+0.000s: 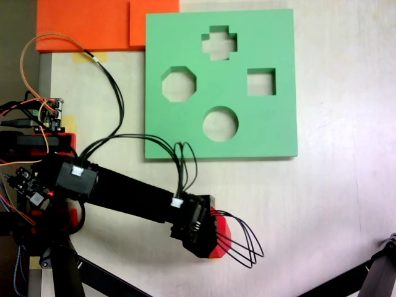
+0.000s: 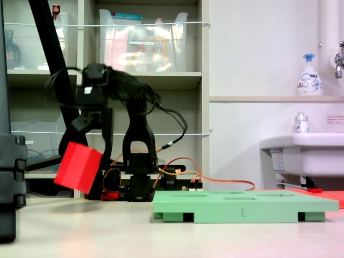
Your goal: Put the octagonal pillar block into the corresponding hole
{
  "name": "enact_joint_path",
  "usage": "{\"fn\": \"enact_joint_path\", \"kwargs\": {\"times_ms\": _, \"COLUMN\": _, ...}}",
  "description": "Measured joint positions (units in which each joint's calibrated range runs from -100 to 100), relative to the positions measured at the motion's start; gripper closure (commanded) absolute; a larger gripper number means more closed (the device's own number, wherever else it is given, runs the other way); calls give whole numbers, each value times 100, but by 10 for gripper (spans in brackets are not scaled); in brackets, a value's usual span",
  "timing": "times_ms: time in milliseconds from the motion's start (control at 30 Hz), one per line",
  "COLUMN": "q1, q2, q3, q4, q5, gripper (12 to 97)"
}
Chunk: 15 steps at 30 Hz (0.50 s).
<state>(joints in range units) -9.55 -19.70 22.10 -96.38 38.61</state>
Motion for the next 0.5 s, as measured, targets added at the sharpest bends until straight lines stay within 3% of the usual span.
{"fn": "enact_joint_path", "kwargs": {"times_ms": 200, "q1": 469, "q2": -1163, "q3": 0, "q4": -108, "q5": 357, "gripper": 705}}
{"fn": "enact_joint_path", "kwargs": {"times_ms": 500, "q1": 2242, "q2": -1518, "q3": -10, "q4": -127, "q5": 1778, "gripper": 706}}
